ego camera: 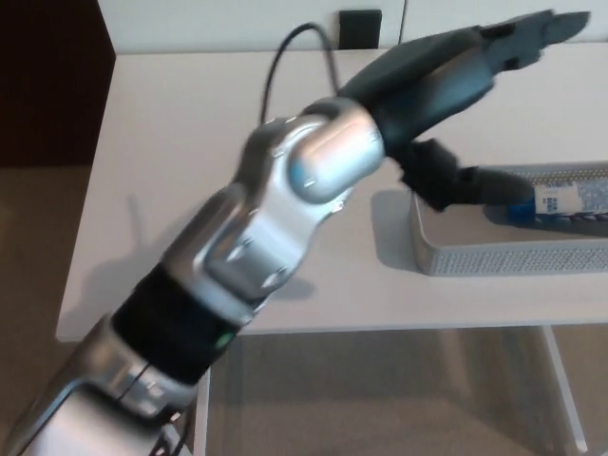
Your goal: The robot walks towards a table in front, picks a shampoo with left hand and puts it in a small grey container
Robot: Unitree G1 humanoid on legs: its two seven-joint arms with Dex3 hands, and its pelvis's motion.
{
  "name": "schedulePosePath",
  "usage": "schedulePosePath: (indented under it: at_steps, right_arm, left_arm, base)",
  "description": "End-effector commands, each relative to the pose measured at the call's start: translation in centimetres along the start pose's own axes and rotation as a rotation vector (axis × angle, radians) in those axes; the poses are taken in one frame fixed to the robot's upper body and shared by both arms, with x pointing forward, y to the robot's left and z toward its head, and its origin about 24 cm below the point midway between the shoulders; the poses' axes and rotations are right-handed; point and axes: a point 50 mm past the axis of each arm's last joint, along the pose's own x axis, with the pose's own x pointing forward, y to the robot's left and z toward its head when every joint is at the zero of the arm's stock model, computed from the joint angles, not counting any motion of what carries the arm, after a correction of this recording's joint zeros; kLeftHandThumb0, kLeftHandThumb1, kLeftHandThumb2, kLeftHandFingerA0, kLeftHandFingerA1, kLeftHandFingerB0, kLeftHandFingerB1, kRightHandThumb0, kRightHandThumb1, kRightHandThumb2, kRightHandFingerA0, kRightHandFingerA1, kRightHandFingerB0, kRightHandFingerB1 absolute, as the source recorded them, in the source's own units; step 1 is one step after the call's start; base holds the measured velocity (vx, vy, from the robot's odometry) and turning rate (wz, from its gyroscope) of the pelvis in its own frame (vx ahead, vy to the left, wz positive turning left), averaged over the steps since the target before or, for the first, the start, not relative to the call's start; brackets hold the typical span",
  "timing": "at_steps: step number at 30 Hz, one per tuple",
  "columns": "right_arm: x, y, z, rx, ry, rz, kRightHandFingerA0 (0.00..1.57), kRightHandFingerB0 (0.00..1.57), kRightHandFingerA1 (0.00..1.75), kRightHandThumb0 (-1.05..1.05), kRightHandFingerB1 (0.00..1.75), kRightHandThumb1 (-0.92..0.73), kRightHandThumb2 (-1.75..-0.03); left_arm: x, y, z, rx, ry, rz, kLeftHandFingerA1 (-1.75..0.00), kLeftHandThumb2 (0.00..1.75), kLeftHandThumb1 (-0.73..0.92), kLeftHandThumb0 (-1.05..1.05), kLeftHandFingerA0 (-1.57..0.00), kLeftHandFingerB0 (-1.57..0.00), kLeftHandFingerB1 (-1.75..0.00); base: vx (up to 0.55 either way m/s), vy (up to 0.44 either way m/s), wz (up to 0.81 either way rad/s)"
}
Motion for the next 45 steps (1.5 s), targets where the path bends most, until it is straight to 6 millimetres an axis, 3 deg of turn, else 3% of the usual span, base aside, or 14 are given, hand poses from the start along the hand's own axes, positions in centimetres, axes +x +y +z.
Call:
schedulePosePath:
  at_steps: [1, 3, 7, 9, 10, 11, 25, 33, 35, 38, 39, 42, 43, 45]
  right_arm:
    - [-1.5, -1.0, -4.6, 0.019, 0.124, -0.023, 0.69, 0.53, 0.48, -0.36, 0.41, -0.74, -0.62]
    - [-1.6, -0.7, -5.1, 0.017, 0.139, -0.019, 0.69, 0.52, 0.50, -0.37, 0.41, -0.74, -0.62]
    - [-2.2, -0.1, -6.7, 0.046, 0.176, -0.017, 0.71, 0.52, 0.50, -0.37, 0.41, -0.74, -0.61]
    - [-2.7, 0.5, -7.9, 0.060, 0.204, -0.019, 0.72, 0.53, 0.48, -0.37, 0.41, -0.73, -0.61]
    - [-2.9, 0.6, -8.3, 0.044, 0.215, -0.022, 0.73, 0.54, 0.47, -0.39, 0.40, -0.73, -0.61]
    - [-3.1, 0.7, -8.6, 0.048, 0.218, -0.018, 0.70, 0.52, 0.48, -0.37, 0.40, -0.74, -0.61]
    - [-3.7, -0.2, -9.8, 0.111, 0.259, -0.034, 0.71, 0.55, 0.48, -0.36, 0.41, -0.74, -0.62]
    - [-3.4, -0.8, -9.1, 0.134, 0.249, -0.052, 0.71, 0.55, 0.49, -0.37, 0.42, -0.74, -0.62]
    - [-3.3, -1.1, -8.9, 0.130, 0.250, -0.067, 0.73, 0.56, 0.49, -0.37, 0.42, -0.73, -0.62]
    - [-3.3, -1.2, -8.9, 0.140, 0.251, -0.064, 0.74, 0.56, 0.50, -0.38, 0.42, -0.73, -0.62]
    - [-3.3, -1.1, -9.0, 0.150, 0.254, -0.061, 0.74, 0.56, 0.51, -0.37, 0.42, -0.73, -0.61]
    - [-3.4, -1.0, -9.1, 0.172, 0.258, -0.054, 0.74, 0.56, 0.53, -0.36, 0.43, -0.73, -0.61]
    - [-3.5, -0.9, -9.3, 0.162, 0.251, -0.046, 0.73, 0.56, 0.53, -0.36, 0.43, -0.73, -0.61]
    - [-3.5, -0.6, -9.4, 0.153, 0.254, -0.039, 0.71, 0.55, 0.49, -0.37, 0.41, -0.73, -0.62]
  left_arm:
    - [-18.9, -1.1, 2.3, -0.135, -0.059, 0.013, -0.49, 0.91, 0.32, -0.36, 0.00, 0.00, -0.48]
    - [-20.4, -2.0, 2.1, -0.183, -0.031, 0.014, -0.28, 0.58, 0.57, -0.66, -0.21, -0.21, -0.29]
    - [-24.6, -4.9, 1.6, -0.299, 0.084, -0.014, -0.32, 0.58, 0.54, -0.66, -0.31, -0.28, -0.30]
    - [-29.6, -8.1, 1.1, -0.376, 0.238, -0.073, -0.32, 0.58, 0.57, -0.67, -0.34, -0.33, -0.32]
    - [-31.1, -9.2, 1.0, -0.432, 0.287, -0.100, -0.48, 0.84, 0.47, -0.71, -0.33, -0.23, -0.41]
    - [-32.6, -9.9, 0.8, -0.480, 0.371, -0.141, -0.33, 0.59, 0.57, -0.70, -0.38, -0.36, -0.32]
    - [-47.9, -12.5, -4.6, -0.749, 1.186, -0.109, -0.44, 0.60, 0.65, -0.64, -0.64, -0.62, -0.42]
    - [-50.4, -14.7, -9.7, -0.610, 1.522, 0.085, -0.47, 0.60, 0.66, -0.56, -0.51, -0.47, -0.42]
    - [-49.9, -14.7, -11.3, -0.576, 1.538, 0.066, -0.58, 0.83, 0.52, -0.51, -0.42, -0.35, -0.53]
    - [-49.3, -14.8, -13.7, -0.544, 1.611, 0.094, -0.50, 0.59, 0.67, -0.42, -0.49, -0.34, -0.38]
    - [-49.3, -14.9, -14.8, -0.552, 1.660, 0.140, -0.65, 0.87, 0.56, -0.54, -0.50, -0.28, -0.50]
    - [-49.4, -15.3, -15.8, -0.575, 1.721, 0.196, -0.56, 0.62, 0.73, -0.52, -0.53, -0.34, -0.39]
    - [-49.7, -15.6, -16.2, -0.554, 1.786, 0.200, -0.63, 0.96, 0.63, -0.58, -0.53, -0.37, -0.54]
    - [-50.1, -15.9, -16.2, -0.528, 1.837, 0.195, -0.52, 0.64, 0.82, -0.60, -0.60, -0.43, -0.40]
  base:
    - [0.00, 0.000, 0.00]
    - [0.00, 0.000, 0.00]
    - [0.00, 0.000, 0.00]
    - [0.00, 0.000, 0.00]
    - [0.00, 0.000, 0.00]
    - [0.00, 0.000, 0.00]
    - [0.00, 0.000, 0.00]
    - [0.00, 0.000, 0.00]
    - [0.00, 0.000, 0.00]
    - [0.00, 0.000, 0.00]
    - [0.00, 0.000, 0.00]
    - [0.00, 0.000, 0.00]
    - [0.00, 0.000, 0.00]
    - [0.00, 0.000, 0.00]
